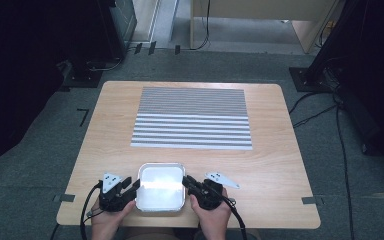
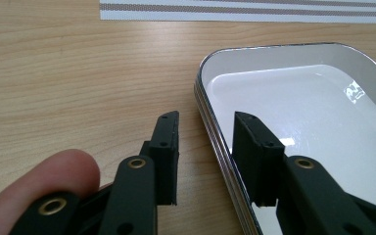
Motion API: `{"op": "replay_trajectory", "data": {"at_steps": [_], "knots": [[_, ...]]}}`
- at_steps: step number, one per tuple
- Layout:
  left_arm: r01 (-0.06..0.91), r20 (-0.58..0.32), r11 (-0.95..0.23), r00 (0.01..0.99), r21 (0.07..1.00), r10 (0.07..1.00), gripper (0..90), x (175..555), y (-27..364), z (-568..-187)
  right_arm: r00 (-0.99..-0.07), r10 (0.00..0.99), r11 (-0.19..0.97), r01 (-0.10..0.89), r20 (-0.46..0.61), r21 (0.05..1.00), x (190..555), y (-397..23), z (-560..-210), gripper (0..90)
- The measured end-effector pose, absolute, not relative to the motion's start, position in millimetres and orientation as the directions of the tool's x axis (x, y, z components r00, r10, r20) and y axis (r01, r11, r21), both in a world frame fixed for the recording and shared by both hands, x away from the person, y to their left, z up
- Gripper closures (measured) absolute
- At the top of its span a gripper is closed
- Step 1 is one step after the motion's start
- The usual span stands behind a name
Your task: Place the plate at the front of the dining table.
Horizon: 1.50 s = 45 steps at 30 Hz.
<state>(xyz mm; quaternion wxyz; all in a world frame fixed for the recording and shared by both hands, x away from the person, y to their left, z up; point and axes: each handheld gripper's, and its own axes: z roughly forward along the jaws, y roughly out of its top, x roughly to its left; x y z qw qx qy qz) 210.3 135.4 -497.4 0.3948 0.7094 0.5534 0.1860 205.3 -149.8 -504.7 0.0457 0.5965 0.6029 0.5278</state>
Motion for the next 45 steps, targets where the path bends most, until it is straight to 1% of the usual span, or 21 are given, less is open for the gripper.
{"op": "replay_trajectory", "data": {"at_steps": [8, 12, 15, 18, 23, 24, 27, 31, 35, 40, 43, 45], "knots": [[0.653, -0.214, -0.059, 0.33, 0.755, 0.919, 70.1, 209.3, 136.3, -496.2, -0.248, 0.808, -0.258, 0.667, 0.534, 0.699, 204.6, -146.5, -511.5, 82.1], [0.659, -0.218, -0.067, 0.34, 0.749, 0.915, 73.9, 209.5, 134.8, -497.2, -0.242, 0.806, -0.25, 0.689, 0.541, 0.681, 205.5, -144.3, -513.5, 82.4], [0.657, -0.219, -0.086, 0.369, 0.749, 0.903, 75.3, 208.8, 132.6, -498.2, -0.231, 0.8, -0.256, 0.703, 0.553, 0.664, 206.6, -143.8, -515.1, 82.8], [0.644, -0.183, -0.112, 0.374, 0.757, 0.909, 75.2, 207.4, 128.9, -498.7, -0.218, 0.806, -0.262, 0.702, 0.55, 0.662, 205.8, -142.3, -514.5, 84.4], [0.641, -0.188, -0.107, 0.375, 0.76, 0.908, 74.9, 207.4, 128.6, -499.1, -0.181, 0.825, -0.283, 0.688, 0.536, 0.668, 203.3, -138.6, -512.3, 86.6], [0.641, -0.191, -0.105, 0.376, 0.76, 0.907, 74.8, 207.7, 128.2, -499.3, -0.18, 0.824, -0.29, 0.68, 0.537, 0.673, 202.3, -138.4, -511.6, 89.1], [0.641, -0.183, -0.109, 0.371, 0.76, 0.91, 74.6, 208.4, 125.3, -501.3, -0.139, 0.827, -0.324, 0.674, 0.545, 0.664, 200.9, -137.4, -510.5, 89.8], [0.643, -0.189, -0.102, 0.367, 0.759, 0.911, 74.5, 209.4, 124.1, -502.5, -0.114, 0.829, -0.349, 0.66, 0.548, 0.666, 197.9, -135.9, -511.2, 90.0], [0.642, -0.181, -0.109, 0.37, 0.759, 0.911, 75.0, 209.9, 122.6, -503.0, -0.089, 0.81, -0.393, 0.65, 0.579, 0.65, 194.4, -137.2, -512.3, 90.0], [0.647, -0.174, -0.118, 0.368, 0.753, 0.913, 75.9, 211.4, 122.2, -504.7, -0.092, 0.796, -0.421, 0.626, 0.598, 0.656, 192.2, -139.3, -509.2, 90.0], [0.647, -0.176, -0.116, 0.369, 0.753, 0.913, 75.1, 211.6, 122.1, -504.6, -0.097, 0.794, -0.424, 0.618, 0.6, 0.662, 191.3, -140.3, -506.5, 90.0], [0.647, -0.18, -0.115, 0.372, 0.754, 0.911, 73.0, 211.6, 121.3, -504.8, -0.094, 0.794, -0.43, 0.612, 0.6, 0.664, 190.3, -141.4, -504.9, 90.0]]}}
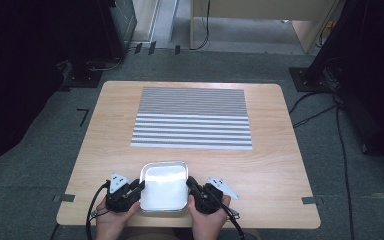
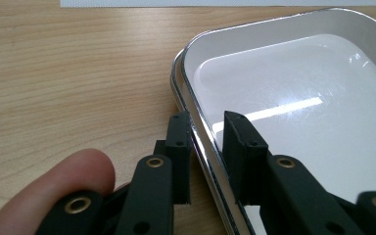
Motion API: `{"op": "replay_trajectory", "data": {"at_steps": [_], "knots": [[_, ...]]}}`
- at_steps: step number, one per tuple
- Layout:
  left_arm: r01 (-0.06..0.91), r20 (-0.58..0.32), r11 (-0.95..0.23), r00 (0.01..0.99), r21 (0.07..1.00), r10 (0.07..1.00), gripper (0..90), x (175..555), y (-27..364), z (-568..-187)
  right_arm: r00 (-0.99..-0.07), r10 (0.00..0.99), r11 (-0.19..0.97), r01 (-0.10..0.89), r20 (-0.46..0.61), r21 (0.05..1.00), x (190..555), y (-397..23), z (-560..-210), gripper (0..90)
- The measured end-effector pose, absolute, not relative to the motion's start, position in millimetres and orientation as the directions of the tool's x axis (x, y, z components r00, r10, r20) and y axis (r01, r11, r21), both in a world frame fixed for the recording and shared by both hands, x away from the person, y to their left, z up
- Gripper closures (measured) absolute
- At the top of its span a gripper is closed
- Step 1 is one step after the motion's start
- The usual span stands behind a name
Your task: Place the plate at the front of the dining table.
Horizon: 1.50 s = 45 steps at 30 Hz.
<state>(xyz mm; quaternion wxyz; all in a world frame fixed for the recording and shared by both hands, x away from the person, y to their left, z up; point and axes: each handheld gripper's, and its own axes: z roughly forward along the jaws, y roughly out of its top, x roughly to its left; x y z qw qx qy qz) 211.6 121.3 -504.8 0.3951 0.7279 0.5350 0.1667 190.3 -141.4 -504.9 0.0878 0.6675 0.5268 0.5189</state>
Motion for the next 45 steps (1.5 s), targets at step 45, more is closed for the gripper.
{"op": "replay_trajectory", "data": {"at_steps": [45], "knots": [[0.699, -0.251, -0.064, 0.339, 0.712, 0.907, 76.4, 203.3, 100.0, -502.4, -0.167, 0.954, -0.129, 0.525, 0.25, 0.841, 173.8, -140.2, -496.0, 81.2]]}}
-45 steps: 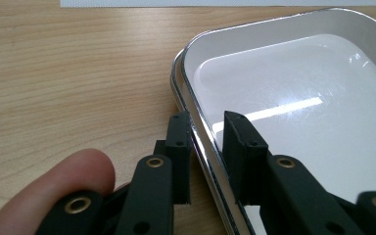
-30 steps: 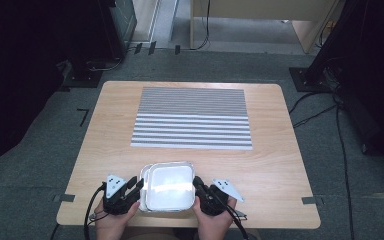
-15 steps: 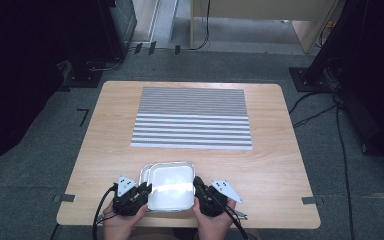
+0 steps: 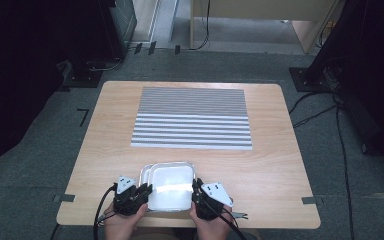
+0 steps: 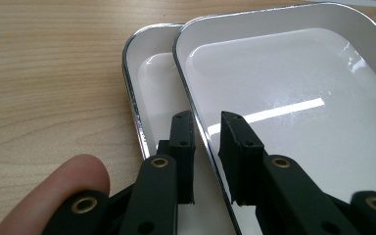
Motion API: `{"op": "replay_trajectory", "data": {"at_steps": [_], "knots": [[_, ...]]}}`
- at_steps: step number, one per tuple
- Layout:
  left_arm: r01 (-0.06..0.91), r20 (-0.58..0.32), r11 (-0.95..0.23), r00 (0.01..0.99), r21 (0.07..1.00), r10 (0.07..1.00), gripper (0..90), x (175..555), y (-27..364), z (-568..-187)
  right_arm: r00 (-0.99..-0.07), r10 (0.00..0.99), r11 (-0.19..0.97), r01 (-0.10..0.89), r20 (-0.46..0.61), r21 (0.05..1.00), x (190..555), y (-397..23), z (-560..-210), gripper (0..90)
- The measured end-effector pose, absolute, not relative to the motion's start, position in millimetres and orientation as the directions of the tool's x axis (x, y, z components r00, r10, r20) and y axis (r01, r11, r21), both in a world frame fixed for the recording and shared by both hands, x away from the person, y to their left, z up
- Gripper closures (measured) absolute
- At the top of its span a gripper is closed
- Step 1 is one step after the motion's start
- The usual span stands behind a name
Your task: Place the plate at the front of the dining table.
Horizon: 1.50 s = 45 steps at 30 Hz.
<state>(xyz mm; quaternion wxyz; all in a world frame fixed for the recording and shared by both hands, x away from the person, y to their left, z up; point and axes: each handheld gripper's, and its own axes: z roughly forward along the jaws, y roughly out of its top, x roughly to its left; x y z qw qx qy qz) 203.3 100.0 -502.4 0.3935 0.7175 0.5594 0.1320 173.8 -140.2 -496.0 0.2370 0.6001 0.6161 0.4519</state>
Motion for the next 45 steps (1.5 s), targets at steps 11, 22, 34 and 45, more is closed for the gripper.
{"op": "replay_trajectory", "data": {"at_steps": [11, 22, 34, 45], "knots": [[0.699, -0.246, -0.071, 0.342, 0.711, 0.907, 76.1, 203.3, 98.7, -503.8, -0.167, 0.944, -0.146, 0.563, 0.285, 0.813, 173.6, -140.5, -497.7, 80.9], [0.698, -0.254, -0.062, 0.34, 0.713, 0.906, 74.4, 203.3, 98.2, -504.3, -0.156, 0.949, -0.141, 0.567, 0.275, 0.811, 175.0, -135.8, -501.8, 83.9], [0.692, -0.269, -0.056, 0.352, 0.72, 0.897, 73.6, 202.3, 97.2, -503.2, -0.063, 0.928, -0.28, 0.535, 0.368, 0.797, 174.4, -138.2, -506.9, 89.7], [0.698, -0.284, -0.045, 0.348, 0.714, 0.893, 71.4, 200.7, 95.9, -502.5, 0.007, 0.912, -0.357, 0.506, 0.41, 0.785, 169.2, -135.7, -509.0, 89.8]]}}
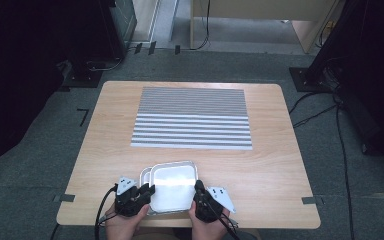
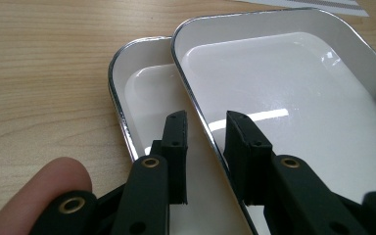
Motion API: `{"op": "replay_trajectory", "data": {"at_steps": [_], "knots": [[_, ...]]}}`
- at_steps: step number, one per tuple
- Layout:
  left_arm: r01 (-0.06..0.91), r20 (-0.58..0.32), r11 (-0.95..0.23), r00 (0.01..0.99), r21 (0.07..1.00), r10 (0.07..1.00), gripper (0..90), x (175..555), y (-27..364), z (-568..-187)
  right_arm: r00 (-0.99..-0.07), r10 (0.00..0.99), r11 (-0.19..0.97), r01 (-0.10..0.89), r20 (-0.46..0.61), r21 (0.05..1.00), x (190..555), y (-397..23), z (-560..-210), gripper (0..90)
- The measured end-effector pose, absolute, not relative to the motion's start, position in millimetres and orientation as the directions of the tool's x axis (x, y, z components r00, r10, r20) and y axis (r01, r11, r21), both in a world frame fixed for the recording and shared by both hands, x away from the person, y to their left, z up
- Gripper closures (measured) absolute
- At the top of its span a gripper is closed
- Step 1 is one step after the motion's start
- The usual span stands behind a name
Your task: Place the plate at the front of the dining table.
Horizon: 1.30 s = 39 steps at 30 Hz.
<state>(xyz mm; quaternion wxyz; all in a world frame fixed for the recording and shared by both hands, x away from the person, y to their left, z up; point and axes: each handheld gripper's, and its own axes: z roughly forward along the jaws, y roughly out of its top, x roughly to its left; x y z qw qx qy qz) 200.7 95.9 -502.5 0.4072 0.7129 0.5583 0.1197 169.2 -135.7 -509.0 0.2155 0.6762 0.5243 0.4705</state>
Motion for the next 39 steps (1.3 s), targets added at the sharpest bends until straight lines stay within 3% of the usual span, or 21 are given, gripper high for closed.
{"op": "replay_trajectory", "data": {"at_steps": [9, 19, 23, 29, 39], "knots": [[0.696, -0.257, -0.068, 0.351, 0.715, 0.9, 78.4, 203.0, 95.8, -505.2, 0.001, 0.907, -0.364, 0.501, 0.42, 0.785, 162.7, -133.3, -507.9, 87.8], [0.691, -0.246, -0.069, 0.347, 0.719, 0.905, 79.9, 205.3, 95.2, -505.4, -0.064, 0.91, -0.301, 0.575, 0.409, 0.76, 164.3, -139.2, -503.1, 84.1], [0.693, -0.249, -0.069, 0.347, 0.718, 0.904, 79.9, 205.2, 95.5, -505.4, -0.068, 0.921, -0.277, 0.58, 0.384, 0.766, 168.4, -140.6, -502.0, 78.6], [0.692, -0.245, -0.071, 0.347, 0.719, 0.905, 79.8, 204.8, 95.1, -505.4, -0.089, 0.946, -0.198, 0.605, 0.312, 0.771, 173.4, -134.9, -500.6, 84.4], [0.697, -0.277, -0.034, 0.33, 0.716, 0.902, 81.3, 205.6, 98.2, -504.3, -0.059, 0.942, -0.233, 0.596, 0.331, 0.769, 173.9, -131.9, -499.9, 86.8]]}}
